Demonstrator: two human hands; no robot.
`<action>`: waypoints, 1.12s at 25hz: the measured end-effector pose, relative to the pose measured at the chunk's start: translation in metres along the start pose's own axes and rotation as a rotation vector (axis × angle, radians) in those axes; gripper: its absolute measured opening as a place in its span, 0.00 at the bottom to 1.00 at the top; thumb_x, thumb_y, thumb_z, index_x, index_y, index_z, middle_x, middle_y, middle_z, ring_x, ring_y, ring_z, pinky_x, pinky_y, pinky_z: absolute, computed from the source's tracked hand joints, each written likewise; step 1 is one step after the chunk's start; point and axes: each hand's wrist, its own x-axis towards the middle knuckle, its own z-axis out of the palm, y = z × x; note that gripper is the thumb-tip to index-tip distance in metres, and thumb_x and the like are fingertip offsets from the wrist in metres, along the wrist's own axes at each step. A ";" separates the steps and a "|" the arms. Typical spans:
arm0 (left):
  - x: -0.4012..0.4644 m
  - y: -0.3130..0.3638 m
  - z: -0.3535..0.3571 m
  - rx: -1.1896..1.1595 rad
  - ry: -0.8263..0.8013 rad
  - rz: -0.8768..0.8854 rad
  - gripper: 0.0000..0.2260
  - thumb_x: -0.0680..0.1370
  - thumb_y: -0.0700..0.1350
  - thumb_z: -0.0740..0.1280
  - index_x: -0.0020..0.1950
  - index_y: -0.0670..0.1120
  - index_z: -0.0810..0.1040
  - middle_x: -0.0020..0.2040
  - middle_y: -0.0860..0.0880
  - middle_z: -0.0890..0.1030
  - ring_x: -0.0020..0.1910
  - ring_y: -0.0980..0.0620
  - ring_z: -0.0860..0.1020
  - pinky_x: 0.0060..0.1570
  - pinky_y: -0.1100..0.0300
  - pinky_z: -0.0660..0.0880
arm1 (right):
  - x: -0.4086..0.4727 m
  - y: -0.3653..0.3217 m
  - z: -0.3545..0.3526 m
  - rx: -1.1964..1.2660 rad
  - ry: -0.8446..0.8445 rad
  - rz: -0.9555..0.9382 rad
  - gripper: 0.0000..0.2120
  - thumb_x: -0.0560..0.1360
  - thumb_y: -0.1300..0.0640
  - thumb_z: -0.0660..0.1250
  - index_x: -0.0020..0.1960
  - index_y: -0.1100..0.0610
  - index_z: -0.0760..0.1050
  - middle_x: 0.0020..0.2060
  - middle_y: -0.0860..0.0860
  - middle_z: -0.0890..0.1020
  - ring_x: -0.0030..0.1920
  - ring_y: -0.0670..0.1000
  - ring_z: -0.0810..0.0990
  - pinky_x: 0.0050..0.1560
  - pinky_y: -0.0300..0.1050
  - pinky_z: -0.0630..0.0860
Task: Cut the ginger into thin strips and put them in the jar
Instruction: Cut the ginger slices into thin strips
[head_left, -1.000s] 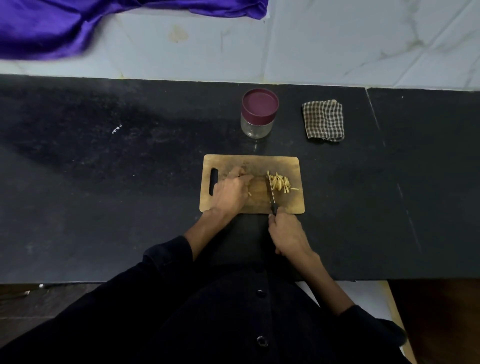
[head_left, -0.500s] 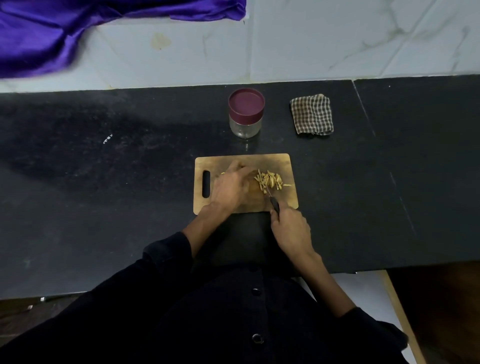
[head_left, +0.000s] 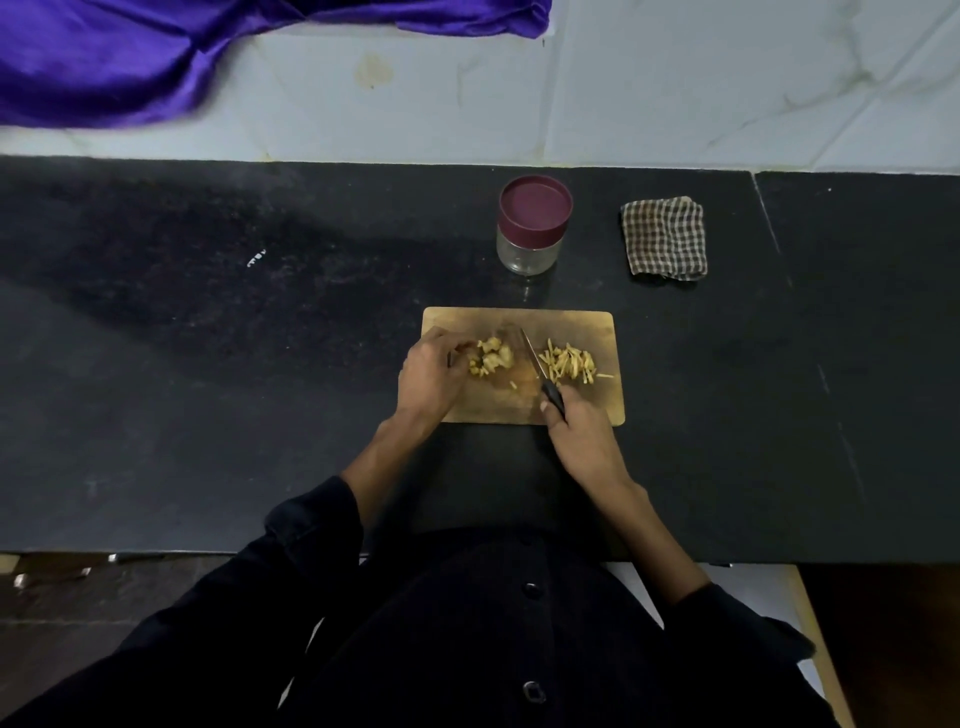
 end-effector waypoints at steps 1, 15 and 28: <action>-0.001 0.000 0.002 0.008 -0.009 -0.012 0.10 0.77 0.41 0.67 0.57 0.48 0.82 0.54 0.51 0.79 0.49 0.54 0.77 0.50 0.53 0.77 | 0.003 -0.001 0.001 0.000 -0.003 0.004 0.12 0.83 0.54 0.59 0.61 0.59 0.74 0.49 0.56 0.81 0.50 0.57 0.80 0.50 0.53 0.77; 0.002 0.023 0.018 0.461 -0.079 0.024 0.14 0.78 0.49 0.67 0.63 0.49 0.77 0.64 0.48 0.72 0.53 0.49 0.78 0.47 0.57 0.74 | 0.007 0.000 0.005 0.038 -0.012 0.038 0.10 0.83 0.53 0.58 0.58 0.57 0.72 0.43 0.56 0.80 0.41 0.57 0.81 0.41 0.59 0.80; 0.013 0.023 0.009 0.206 -0.159 0.028 0.05 0.75 0.44 0.71 0.50 0.48 0.82 0.47 0.53 0.83 0.46 0.57 0.80 0.40 0.70 0.70 | 0.011 0.005 0.007 0.055 -0.026 0.042 0.10 0.83 0.52 0.58 0.59 0.57 0.72 0.44 0.57 0.80 0.43 0.58 0.82 0.44 0.61 0.80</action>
